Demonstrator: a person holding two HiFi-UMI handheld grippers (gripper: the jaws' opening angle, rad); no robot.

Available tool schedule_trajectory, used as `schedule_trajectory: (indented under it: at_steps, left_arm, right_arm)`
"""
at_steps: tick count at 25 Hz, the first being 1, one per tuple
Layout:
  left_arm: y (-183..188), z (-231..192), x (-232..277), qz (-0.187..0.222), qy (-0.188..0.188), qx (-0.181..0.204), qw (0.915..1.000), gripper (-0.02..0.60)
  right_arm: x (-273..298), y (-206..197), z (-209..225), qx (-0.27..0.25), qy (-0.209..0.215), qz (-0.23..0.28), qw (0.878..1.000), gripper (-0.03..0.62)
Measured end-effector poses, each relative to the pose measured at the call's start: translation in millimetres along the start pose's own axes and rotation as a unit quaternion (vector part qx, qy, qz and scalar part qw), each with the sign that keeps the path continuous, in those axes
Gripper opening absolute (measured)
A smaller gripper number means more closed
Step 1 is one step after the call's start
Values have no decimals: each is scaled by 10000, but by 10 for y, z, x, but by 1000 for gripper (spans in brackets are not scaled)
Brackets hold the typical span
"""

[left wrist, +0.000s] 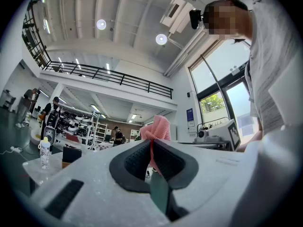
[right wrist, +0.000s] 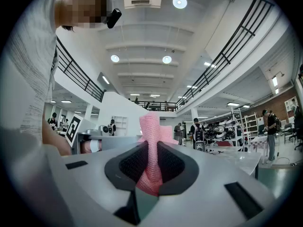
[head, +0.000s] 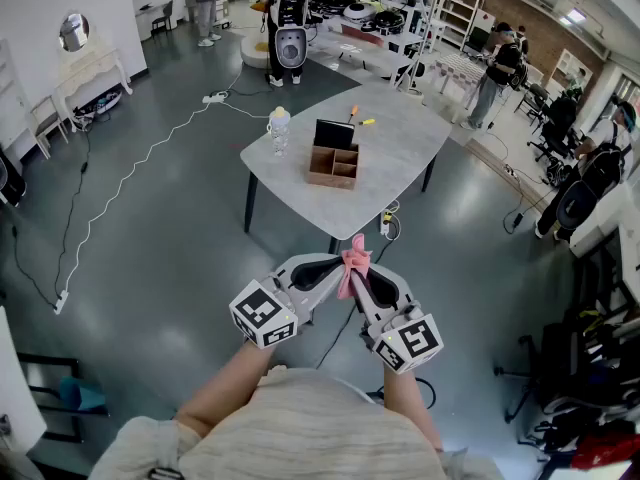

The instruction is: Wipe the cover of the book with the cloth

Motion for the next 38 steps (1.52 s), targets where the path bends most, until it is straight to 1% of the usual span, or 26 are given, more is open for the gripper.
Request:
schedule_trajectory:
  at_steps: [5,11,15,22,30,38]
  left_arm:
    - [-59,19,36,-28,30,-56,10000,29]
    - [-91,57,134,-11,56,-87,9999,29]
    - [-154,87,190,-32,64,-93,9999,29]
    - [-283,237,343,-59,133,-152,9998,29]
    - [-475,368,361,-139,342,-200,9991,29]
    - [-566,304,366,-234,473,-279,9982,28]
  right_arm:
    - [-45,-23,49,41,21,-45,10000,52]
    - [-107,16,144,235,32,71,9997,52]
    - [-163,5,205,236,46,63,9997,54]
    - [-361,30,349,301,51,15,9995,54]
    - [-559,-56,411,408,188,-122,9989,54]
    - [-540,-148,469,477,245,-242,9983,54]
Point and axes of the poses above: the fingertips, and each gripper's own axes: x forward along the fingers, z to its right, y out of its top, the point moved 1 cm from there along -x, backward along the fingers, and after that the axes turned 15 degrees about z, right-handed, at the moved point
